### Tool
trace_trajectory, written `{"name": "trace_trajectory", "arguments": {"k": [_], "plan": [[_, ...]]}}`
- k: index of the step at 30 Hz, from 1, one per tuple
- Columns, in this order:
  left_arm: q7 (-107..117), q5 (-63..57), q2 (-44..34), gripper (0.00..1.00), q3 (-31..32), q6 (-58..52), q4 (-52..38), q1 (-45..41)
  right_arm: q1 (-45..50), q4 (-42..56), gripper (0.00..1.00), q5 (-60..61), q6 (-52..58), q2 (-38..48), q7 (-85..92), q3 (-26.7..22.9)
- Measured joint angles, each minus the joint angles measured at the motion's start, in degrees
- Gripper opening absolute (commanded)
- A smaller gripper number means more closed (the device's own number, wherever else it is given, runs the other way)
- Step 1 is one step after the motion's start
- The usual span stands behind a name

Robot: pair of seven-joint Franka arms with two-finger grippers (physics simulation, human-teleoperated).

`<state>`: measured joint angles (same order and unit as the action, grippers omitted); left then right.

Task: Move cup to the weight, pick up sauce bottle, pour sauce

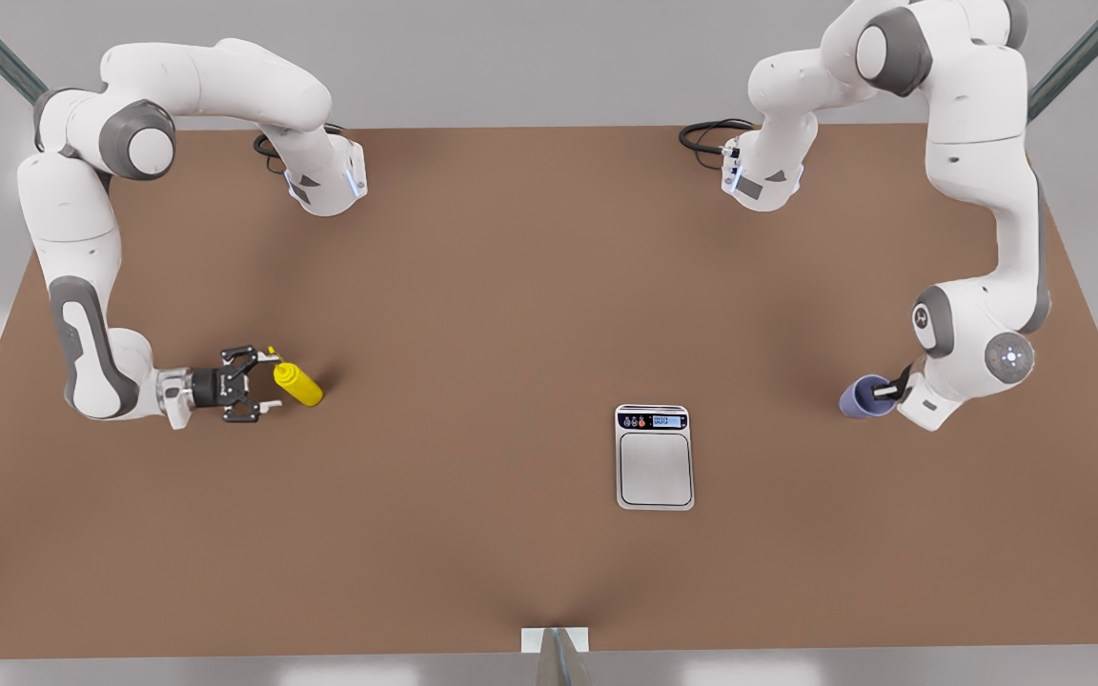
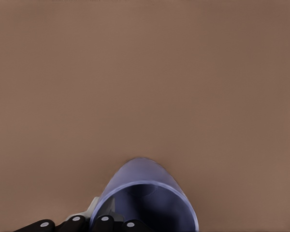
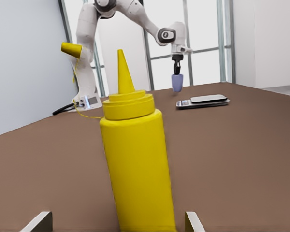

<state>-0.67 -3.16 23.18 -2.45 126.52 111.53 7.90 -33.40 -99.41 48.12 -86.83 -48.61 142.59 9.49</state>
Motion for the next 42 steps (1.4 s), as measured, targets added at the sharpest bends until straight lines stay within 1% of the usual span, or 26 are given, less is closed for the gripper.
{"name": "trace_trajectory", "arguments": {"k": [3, 4, 7, 13, 16, 19, 23, 24, 25, 26, 27, 31, 33, 34, 36, 37, 38, 42], "plan": [[0.8, 1.6, 0.1, 0.21, 3.9, 0.0, -2.9, -0.6, 0.4, 0.0, 1.00, 0.6, -0.8, 0.0, 0.0, 0.0], [0.8, 2.3, 0.4, 0.21, 4.1, 0.0, -3.9, -3.9, 0.5, 0.0, 1.00, 0.7, -0.8, 0.0, 0.0, 0.0], [5.8, 3.8, 1.6, 0.21, 4.2, 0.0, -7.1, -9.2, 1.5, -0.4, 1.00, 1.0, -0.8, 0.0, -0.1, 0.0], [21.0, 8.7, 11.1, 0.21, 4.2, -0.1, -21.5, -23.4, 2.5, -0.6, 1.00, 1.5, -0.9, 0.2, -0.4, 0.0], [23.3, 9.9, 14.9, 0.21, 4.2, -0.1, -26.6, -26.1, 3.2, -1.4, 1.00, 2.2, -0.9, 0.4, -0.5, 0.0], [23.9, 10.5, 17.2, 0.21, 4.2, 0.3, -28.0, -27.1, 4.4, -1.5, 1.00, 2.8, -0.9, 0.4, -0.6, 0.0], [23.8, 10.9, 17.6, 0.21, 4.2, 0.3, -28.0, -27.2, 5.4, -1.5, 1.00, 3.5, -0.9, 0.4, -0.6, 0.0], [23.6, 11.0, 17.6, 0.33, 4.2, 0.3, -28.0, -27.2, 5.8, -1.6, 1.00, 3.8, -1.0, 0.5, -0.6, 0.0], [23.5, 11.5, 17.7, 0.57, 4.2, 0.3, -28.0, -27.2, 5.8, -1.7, 1.00, 3.8, -1.0, 0.4, -0.6, 0.0], [23.4, 12.3, 17.9, 0.88, 4.1, 0.3, -28.0, -27.2, 6.0, -1.7, 1.00, 3.9, -1.0, 0.4, -0.6, 0.0], [23.5, 12.9, 18.0, 1.00, 4.1, 0.3, -28.0, -27.1, 6.2, -1.7, 1.00, 4.4, -1.0, 0.4, -0.6, 0.0], [23.4, 14.6, 18.0, 1.00, 4.1, 0.3, -28.0, -27.1, 6.7, -1.6, 0.98, 4.9, -0.9, 0.4, 0.1, 0.0], [23.5, 14.6, 18.0, 1.00, 4.1, 0.3, -28.0, -27.1, 6.7, -1.6, 0.87, 5.1, -1.0, 0.4, 0.1, 0.0], [23.5, 14.6, 18.0, 1.00, 4.1, 0.3, -28.0, -27.1, 6.7, -1.6, 0.85, 5.2, -1.0, 0.4, 0.1, 0.0], [23.5, 14.6, 18.0, 1.00, 4.1, 0.3, -28.0, -27.1, 7.0, -1.6, 0.70, 5.3, -1.0, 0.4, 0.0, 0.0], [23.5, 14.6, 18.0, 1.00, 4.1, 0.3, -28.0, -27.0, 7.0, -1.6, 0.68, 5.3, -1.1, 0.4, 0.0, 0.0], [23.4, 14.6, 18.0, 1.00, 4.1, 0.3, -28.1, -26.9, 7.0, -1.6, 0.63, 5.3, -1.1, 0.4, 0.0, 0.0], [23.5, 14.7, 17.8, 1.00, 4.1, 0.2, -29.4, -26.9, 6.9, -1.6, 0.55, 5.4, -2.2, 0.4, -0.1, 0.0]]}}
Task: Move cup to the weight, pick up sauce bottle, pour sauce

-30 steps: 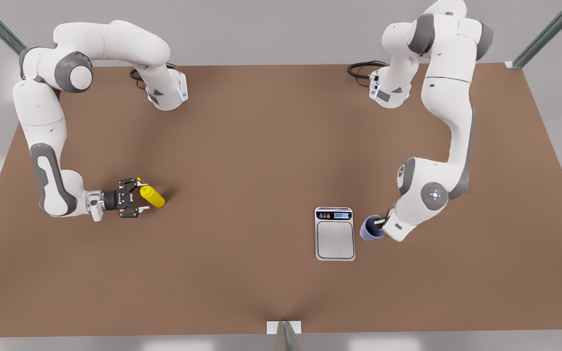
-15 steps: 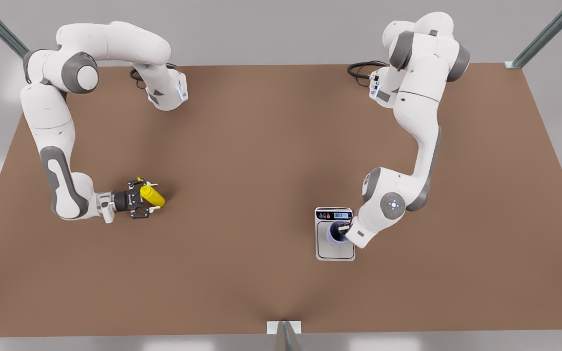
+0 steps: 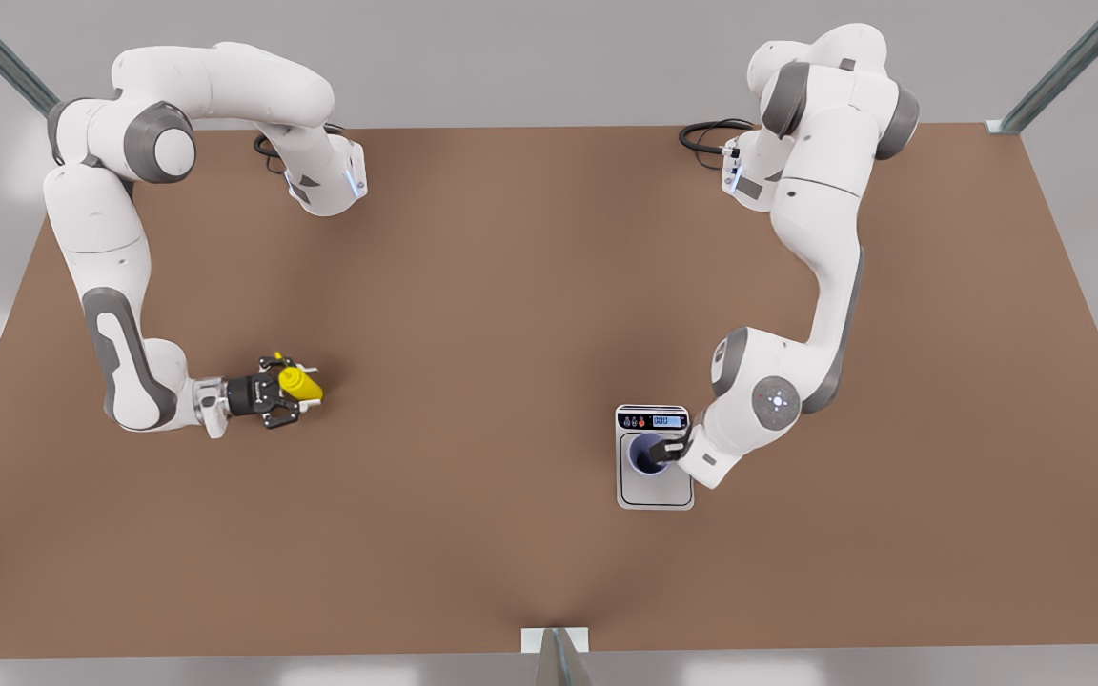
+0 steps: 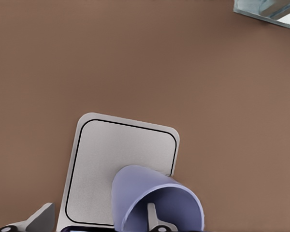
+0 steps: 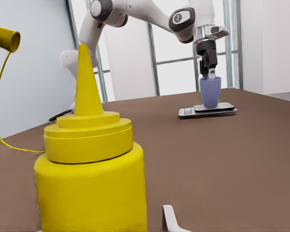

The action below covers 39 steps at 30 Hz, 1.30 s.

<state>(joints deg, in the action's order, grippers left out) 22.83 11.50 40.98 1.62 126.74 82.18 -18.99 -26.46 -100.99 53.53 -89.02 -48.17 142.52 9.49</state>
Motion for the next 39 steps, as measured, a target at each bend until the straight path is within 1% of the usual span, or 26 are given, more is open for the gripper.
{"name": "trace_trajectory", "arguments": {"k": [2, 3, 4, 5, 7, 8, 9, 10, 11, 12, 13, 14, 15, 16, 17, 19, 20, 23, 26, 28, 30, 35, 36, 38, 39], "plan": [[0.1, 0.1, -1.3, 1.00, -0.2, -0.5, -0.1, 0.0, 0.0, 0.0, 0.51, 0.0, 0.0, 0.0, -0.4, 0.0], [0.5, 0.5, -4.5, 1.00, -0.4, -2.3, -0.1, 0.2, 0.1, 0.0, 0.49, 0.0, 0.0, 0.0, -0.6, 0.0], [3.9, 0.8, -8.4, 1.00, -1.1, -6.5, -0.1, 0.3, 0.1, 0.0, 0.48, 0.0, 0.0, 0.0, -0.7, 0.0], [4.3, 1.3, -12.2, 1.00, -3.5, -13.8, -0.9, 0.3, 0.1, 0.0, 0.47, -0.1, 0.0, 0.0, -0.8, 0.0], [3.8, 2.5, -13.2, 1.00, -11.0, -35.4, -14.4, 0.7, 0.2, 0.2, 0.46, -0.2, -0.3, 0.1, -1.4, 0.0], [3.8, 3.0, -13.1, 1.00, -11.4, -40.6, -18.2, 3.2, 0.8, 0.5, 0.46, -0.6, -0.4, 0.2, -2.9, 0.0], [3.0, 3.3, -13.1, 1.00, -11.5, -42.7, -20.7, 5.5, 2.3, 1.4, 0.46, -0.9, -0.4, 0.2, -5.4, 0.0], [-1.8, 3.4, -13.1, 1.00, -11.7, -42.9, -21.0, 7.7, 3.0, 2.3, 0.46, -1.0, -0.4, 0.9, -7.7, 0.1], [-12.1, 3.0, -13.1, 1.00, -11.9, -43.9, -21.0, 12.0, 4.6, 3.7, 0.46, -1.1, -0.1, 1.9, -9.7, 0.2], [-22.9, 0.9, -13.1, 1.00, -12.2, -44.2, -21.0, 13.2, 6.6, 5.7, 0.46, -2.0, 0.3, 3.3, -12.5, 0.2], [-27.2, -1.7, -16.3, 1.00, -12.3, -44.5, -20.1, 13.7, 8.7, 6.1, 0.46, -2.3, 0.3, 5.3, -14.2, 0.0], [-28.1, -4.0, -24.9, 1.00, -12.1, -45.4, -13.4, 15.1, 10.0, 6.0, 0.46, -2.2, -0.1, 6.0, -15.5, 0.0], [-28.2, -6.4, -33.3, 1.00, -12.0, -46.7, -6.0, 14.6, 12.0, 6.0, 0.47, -2.2, -0.8, 7.3, -17.1, -0.1], [-28.3, -8.2, -36.0, 1.00, -11.7, -44.9, -0.4, 14.7, 14.9, 6.0, 0.47, -2.1, -2.8, 9.2, -19.1, -0.1], [-28.4, -9.6, -36.0, 1.00, -10.9, -42.3, 2.4, 15.7, 18.3, 6.1, 0.47, -1.7, -4.7, 10.2, -21.5, -0.3], [-28.5, -11.4, -32.1, 1.00, -10.8, -42.0, 1.8, 14.3, 23.2, 6.2, 0.48, -0.5, -8.3, 11.1, -24.6, -0.4], [-28.5, -12.0, -31.0, 1.00, -10.8, -42.0, 1.7, 13.6, 24.9, 7.8, 0.48, -0.2, -9.3, 11.1, -27.3, -0.4], [-28.6, -13.1, -30.7, 1.00, -10.8, -42.1, 1.7, 13.2, 30.6, 11.9, 0.48, -0.1, -12.2, 11.1, -37.0, -0.5], [-28.6, -13.6, -30.6, 1.00, -10.8, -42.1, 1.8, 13.1, 37.3, 14.2, 0.48, -0.1, -18.7, 11.1, -44.7, -0.5], [-28.6, -13.8, -30.4, 1.00, -10.8, -42.1, 1.8, 13.1, 40.4, 14.3, 0.48, -0.1, -22.6, 11.1, -47.8, -0.5], [-28.6, -13.8, -30.4, 1.00, -10.8, -42.1, 1.8, 13.1, 42.7, 16.7, 0.49, -0.3, -25.0, 11.0, -52.3, -0.5], [-28.6, -13.9, -30.3, 1.00, -10.8, -42.1, 1.8, 13.1, 47.1, 18.4, 0.48, -1.6, -35.0, 10.2, -59.8, -0.9], [-28.6, -13.9, -30.3, 1.00, -10.8, -42.1, 1.8, 13.1, 48.1, 19.4, 0.48, -2.6, -35.5, 10.1, -61.9, -1.1], [-28.5, -13.9, -30.3, 1.00, -10.8, -42.1, 1.7, 13.1, 53.4, 20.1, 0.48, -3.2, -36.2, 10.0, -66.1, -5.4], [-28.5, -14.0, -30.3, 1.00, -10.8, -42.1, 1.8, 13.1, 54.8, 20.8, 0.48, -3.2, -37.2, 10.0, -67.8, -6.2]]}}
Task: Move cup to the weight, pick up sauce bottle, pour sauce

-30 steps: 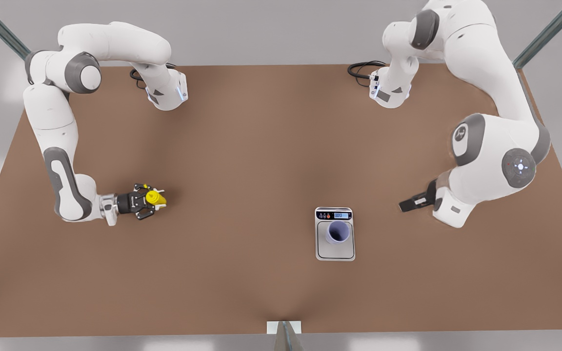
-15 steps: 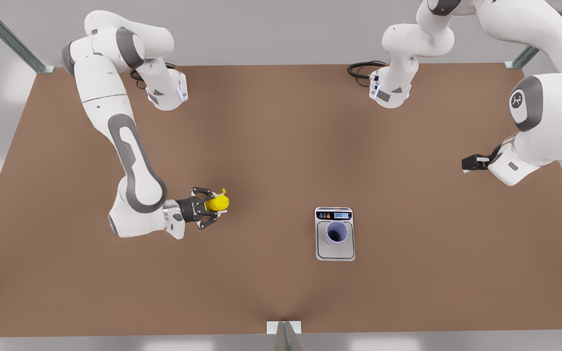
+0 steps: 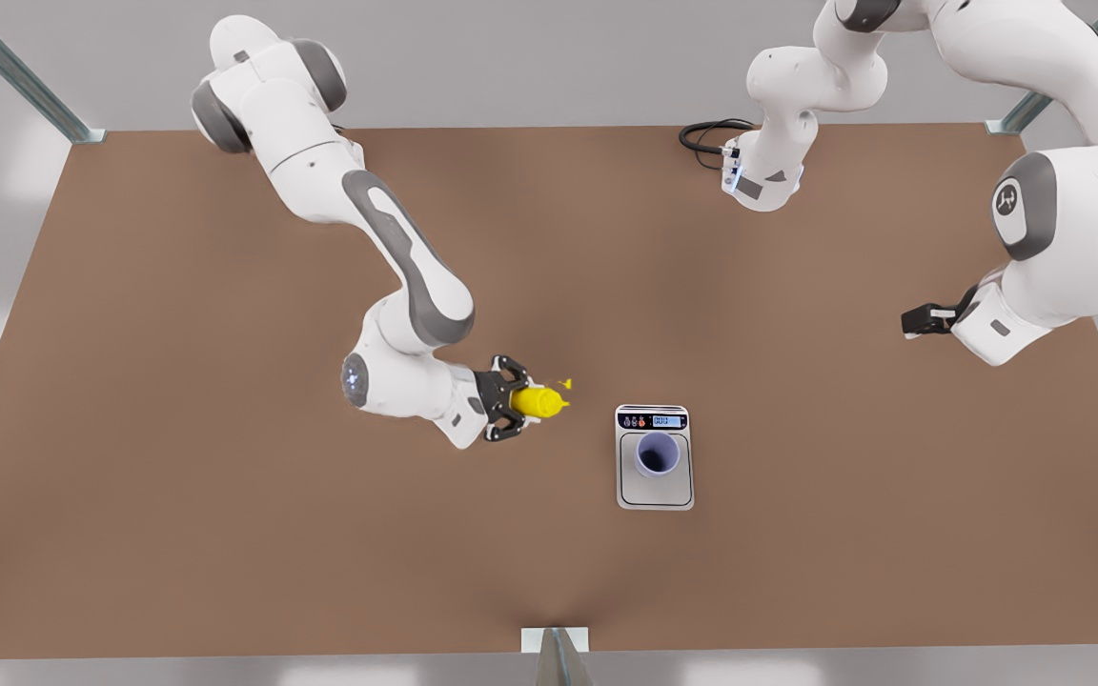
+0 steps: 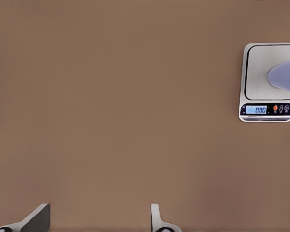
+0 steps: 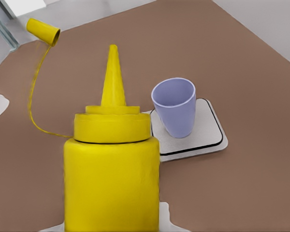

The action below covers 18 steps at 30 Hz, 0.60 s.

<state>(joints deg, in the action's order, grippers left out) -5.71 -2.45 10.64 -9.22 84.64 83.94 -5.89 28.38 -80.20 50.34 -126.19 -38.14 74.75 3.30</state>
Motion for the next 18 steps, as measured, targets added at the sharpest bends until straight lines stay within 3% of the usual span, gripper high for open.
{"name": "trace_trajectory", "arguments": {"k": [3, 8, 18], "plan": [[0.0, 0.0, 0.0, 1.00, 0.0, -0.3, 0.0, -0.1, 3.9, 4.9, 0.48, -0.4, -1.2, -2.8, -5.7, -3.3], [0.0, 0.1, 0.8, 1.00, 0.0, -0.2, 0.1, 0.0, 5.1, 15.1, 0.48, -3.1, -0.5, -9.4, -13.0, -4.1], [0.0, 0.2, 1.1, 1.00, 0.0, -0.4, 0.0, 0.0, 11.0, 21.9, 0.48, -3.2, -3.7, -15.3, -20.8, -7.3]]}}
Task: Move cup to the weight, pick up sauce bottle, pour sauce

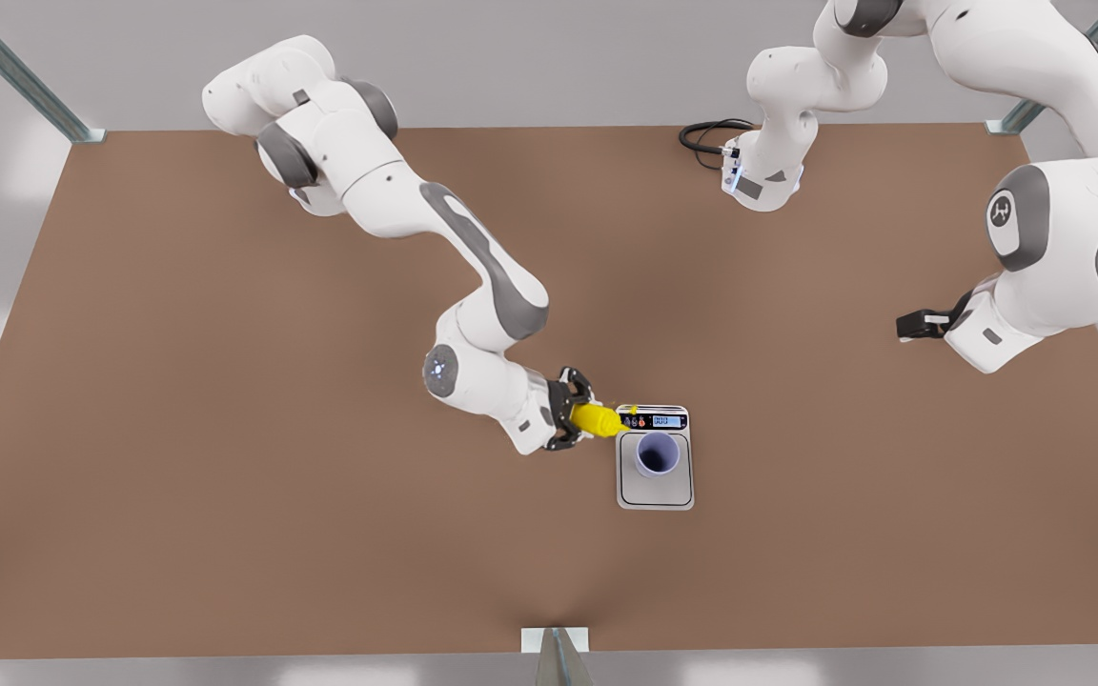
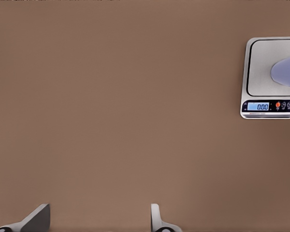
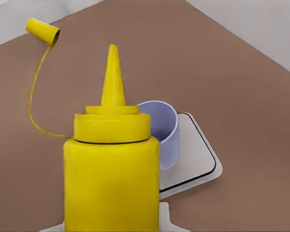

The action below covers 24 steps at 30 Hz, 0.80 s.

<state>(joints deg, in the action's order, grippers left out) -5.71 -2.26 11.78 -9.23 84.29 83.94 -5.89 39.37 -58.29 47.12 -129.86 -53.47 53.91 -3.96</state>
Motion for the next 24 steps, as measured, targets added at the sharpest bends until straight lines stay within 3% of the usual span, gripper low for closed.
{"name": "trace_trajectory", "arguments": {"k": [15, 19, 24], "plan": [[0.0, 0.1, 0.1, 1.00, 0.0, -0.1, 0.2, 0.0, 1.3, 0.4, 0.49, -0.2, 0.3, -1.5, -3.7, -1.6], [0.2, 0.1, 0.0, 1.00, 0.0, -0.5, 0.3, 0.0, 1.4, 5.9, 0.49, -0.2, 1.4, -5.5, -6.9, -1.9], [0.2, 0.1, 0.0, 1.00, 0.0, -0.5, 0.3, 0.0, 0.3, 5.3, 0.49, -0.1, 5.7, -3.1, -6.2, -1.7]]}}
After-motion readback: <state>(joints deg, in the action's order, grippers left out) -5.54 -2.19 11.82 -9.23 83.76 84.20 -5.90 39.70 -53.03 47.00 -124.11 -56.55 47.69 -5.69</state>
